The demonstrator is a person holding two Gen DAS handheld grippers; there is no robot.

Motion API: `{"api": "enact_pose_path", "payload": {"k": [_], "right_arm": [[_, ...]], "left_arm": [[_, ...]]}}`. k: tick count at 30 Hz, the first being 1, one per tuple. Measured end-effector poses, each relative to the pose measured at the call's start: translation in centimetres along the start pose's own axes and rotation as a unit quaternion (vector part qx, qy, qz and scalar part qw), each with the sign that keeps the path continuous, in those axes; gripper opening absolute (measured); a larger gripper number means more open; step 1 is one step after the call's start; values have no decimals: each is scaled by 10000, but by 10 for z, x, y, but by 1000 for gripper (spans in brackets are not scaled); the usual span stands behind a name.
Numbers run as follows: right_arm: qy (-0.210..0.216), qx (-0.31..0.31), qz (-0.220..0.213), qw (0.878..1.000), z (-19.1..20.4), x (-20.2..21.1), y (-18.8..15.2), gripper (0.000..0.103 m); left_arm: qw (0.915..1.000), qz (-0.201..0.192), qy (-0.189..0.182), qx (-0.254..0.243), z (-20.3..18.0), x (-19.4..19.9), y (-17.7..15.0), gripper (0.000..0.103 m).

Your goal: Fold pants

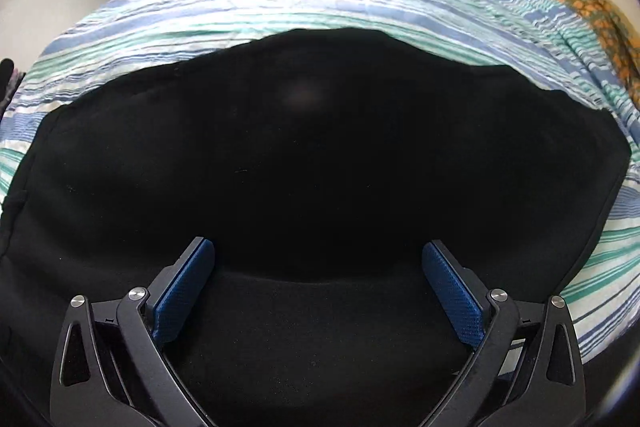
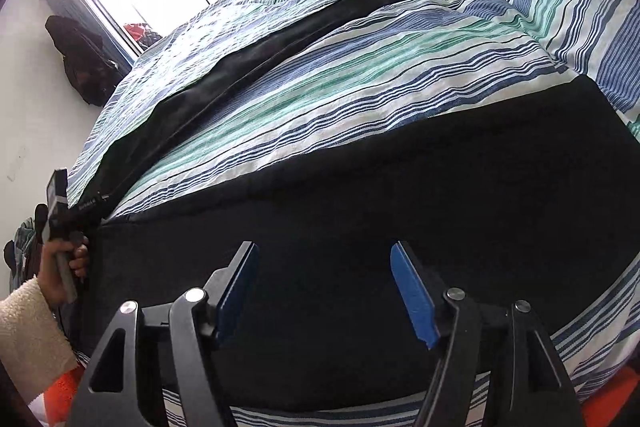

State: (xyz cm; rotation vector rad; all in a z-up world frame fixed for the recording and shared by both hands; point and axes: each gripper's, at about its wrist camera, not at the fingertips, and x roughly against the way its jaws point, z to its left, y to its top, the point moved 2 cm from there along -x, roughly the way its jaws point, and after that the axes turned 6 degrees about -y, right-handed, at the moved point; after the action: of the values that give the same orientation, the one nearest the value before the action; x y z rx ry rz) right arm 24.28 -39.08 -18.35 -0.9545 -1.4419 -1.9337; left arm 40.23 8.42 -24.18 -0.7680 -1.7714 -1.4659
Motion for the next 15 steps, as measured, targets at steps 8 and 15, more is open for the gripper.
{"api": "enact_pose_path", "payload": {"k": [8, 15], "right_arm": [[1322, -612, -27, 9893, 12, -70, 141, 68], [1374, -2257, -22, 9645, -52, -184, 252, 67]], "left_arm": [[9995, -305, 38, -52, -3, -2, -9, 102], [9993, -379, 6, -44, 0, 0, -14, 102]]}}
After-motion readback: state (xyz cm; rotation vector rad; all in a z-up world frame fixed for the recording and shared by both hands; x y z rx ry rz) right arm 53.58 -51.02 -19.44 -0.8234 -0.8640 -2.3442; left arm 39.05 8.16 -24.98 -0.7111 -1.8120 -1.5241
